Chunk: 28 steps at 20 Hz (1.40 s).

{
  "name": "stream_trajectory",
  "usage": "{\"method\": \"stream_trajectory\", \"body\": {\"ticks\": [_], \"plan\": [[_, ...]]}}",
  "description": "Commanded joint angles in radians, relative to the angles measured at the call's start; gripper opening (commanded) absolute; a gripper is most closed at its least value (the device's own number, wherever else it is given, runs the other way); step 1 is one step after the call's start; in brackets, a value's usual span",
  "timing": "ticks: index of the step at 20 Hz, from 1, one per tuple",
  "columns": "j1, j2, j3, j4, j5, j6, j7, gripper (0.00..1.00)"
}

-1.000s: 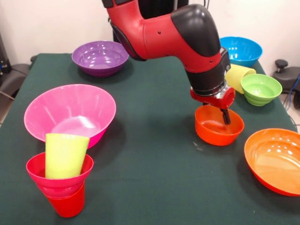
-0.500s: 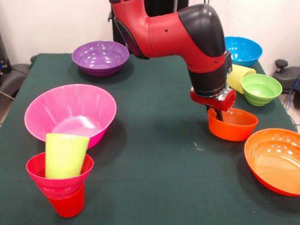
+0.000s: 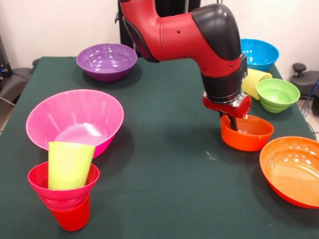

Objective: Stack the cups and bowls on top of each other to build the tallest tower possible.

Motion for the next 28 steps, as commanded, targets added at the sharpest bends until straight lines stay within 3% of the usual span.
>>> {"method": "stream_trajectory", "body": {"ticks": [1, 6, 28], "plan": [[0.023, 0.088, -0.092, -0.125, -0.037, 0.087, 0.006, 0.00], [0.002, 0.069, -0.079, -0.167, -0.035, 0.207, -0.029, 0.00], [-0.092, -0.039, -0.018, -0.266, -0.053, 0.577, -0.116, 0.00]]}}
